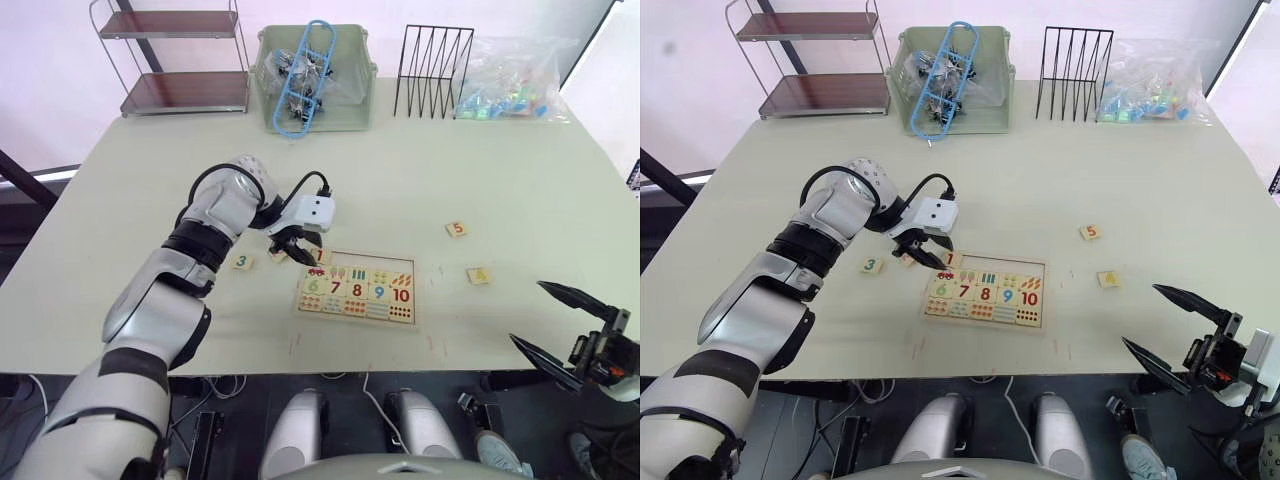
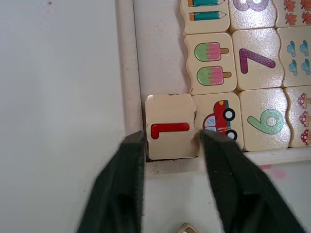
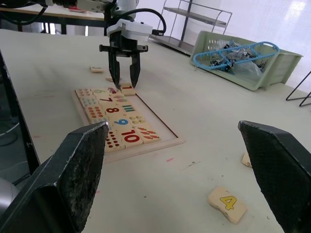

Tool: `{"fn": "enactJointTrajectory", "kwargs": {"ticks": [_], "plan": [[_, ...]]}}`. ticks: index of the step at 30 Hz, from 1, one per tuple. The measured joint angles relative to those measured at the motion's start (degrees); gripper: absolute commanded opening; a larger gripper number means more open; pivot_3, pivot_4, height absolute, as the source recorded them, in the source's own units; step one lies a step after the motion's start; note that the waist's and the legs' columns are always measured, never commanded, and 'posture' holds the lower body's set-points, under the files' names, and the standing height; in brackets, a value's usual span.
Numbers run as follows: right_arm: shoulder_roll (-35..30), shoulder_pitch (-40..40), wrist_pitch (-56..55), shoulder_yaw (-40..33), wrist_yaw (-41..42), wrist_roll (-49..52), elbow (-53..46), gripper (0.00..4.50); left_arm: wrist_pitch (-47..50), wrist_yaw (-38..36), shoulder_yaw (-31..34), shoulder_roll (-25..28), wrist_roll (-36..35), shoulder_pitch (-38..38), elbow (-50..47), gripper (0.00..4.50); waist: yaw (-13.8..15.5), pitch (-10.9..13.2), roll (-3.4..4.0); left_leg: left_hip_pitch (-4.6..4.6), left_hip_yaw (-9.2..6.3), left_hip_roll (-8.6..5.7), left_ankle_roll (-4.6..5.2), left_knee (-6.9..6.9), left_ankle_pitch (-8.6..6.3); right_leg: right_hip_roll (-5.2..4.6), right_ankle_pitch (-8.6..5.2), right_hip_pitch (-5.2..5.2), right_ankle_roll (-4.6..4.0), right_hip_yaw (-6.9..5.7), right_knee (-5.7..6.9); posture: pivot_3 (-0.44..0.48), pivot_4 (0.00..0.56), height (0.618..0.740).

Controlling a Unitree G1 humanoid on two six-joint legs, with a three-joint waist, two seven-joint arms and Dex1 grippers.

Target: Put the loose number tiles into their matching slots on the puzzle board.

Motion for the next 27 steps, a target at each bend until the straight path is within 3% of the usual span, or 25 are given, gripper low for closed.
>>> {"fn": "enactJointTrajectory", "kwargs": {"ticks": [1, 3, 12, 20, 25, 27], "plan": [[-0.1, 0.0, 0.0, 0.0, 0.0, 0.0, 0.0, 4.5, 0.1, 0.0, 0.0, 0.0, 0.0, 0.0, 0.0, 3.89, 0.0, 0.0, 0.0, 0.0, 0.0, 0.0, 0.0, 0.0, 0.0, 0.0, 0.0, 0.0, 0.0, 0.0, 0.0, 0.0, 0.15, 0.74], [-0.2, -0.1, 0.1, 0.0, -0.1, 0.0, 0.0, 4.5, 0.3, 0.0, 0.0, 0.0, 0.0, 0.0, 0.0, 4.45, 0.0, 0.0, 0.0, 0.0, 0.0, 0.0, 0.0, 0.0, 0.0, 0.0, 0.0, 0.0, 0.0, 0.0, 0.0, 0.0, 0.15, 0.74], [-0.3, 0.0, 1.0, 0.2, -0.8, -0.2, -0.8, 4.5, 2.0, -0.2, 0.6, 0.1, -1.0, -1.1, 0.9, 4.48, 0.0, 0.0, 0.0, 0.0, 0.0, 0.0, 0.0, 0.0, 0.0, 0.0, 0.0, 0.0, 0.0, -0.02, 0.02, 0.0, 0.15, 0.74], [-0.3, 0.0, 1.2, 0.4, -1.4, -0.3, -1.9, 4.5, 5.4, -0.2, 5.9, -0.4, -5.4, -4.1, 5.3, 4.48, 0.0, 0.0, 0.0, 0.0, 0.0, 0.0, 0.0, 0.01, 0.0, 0.01, 0.0, 0.0, 0.0, -0.03, 0.02, 0.0, 0.15, 0.74], [-0.3, 0.0, 1.2, 0.8, -1.6, -0.5, -1.8, 4.5, 4.5, 1.5, 8.2, -0.4, -6.3, -4.4, 9.2, 2.91, -0.1, 0.0, -0.01, 0.0, 0.0, -0.01, 0.0, 0.01, 0.0, 0.01, 0.0, 0.0, 0.0, -0.03, 0.03, 0.0, 0.15, 0.74], [-0.3, -0.1, 1.1, 1.0, -1.6, -0.5, -1.8, 4.5, 3.5, 2.1, 9.1, -0.4, -6.3, -4.3, 10.7, 1.75, 0.0, 0.0, -0.01, 0.0, 0.0, -0.01, 0.0, 0.01, 0.0, 0.01, 0.0, 0.0, 0.0, -0.03, 0.04, 0.0, 0.15, 0.74]]}}
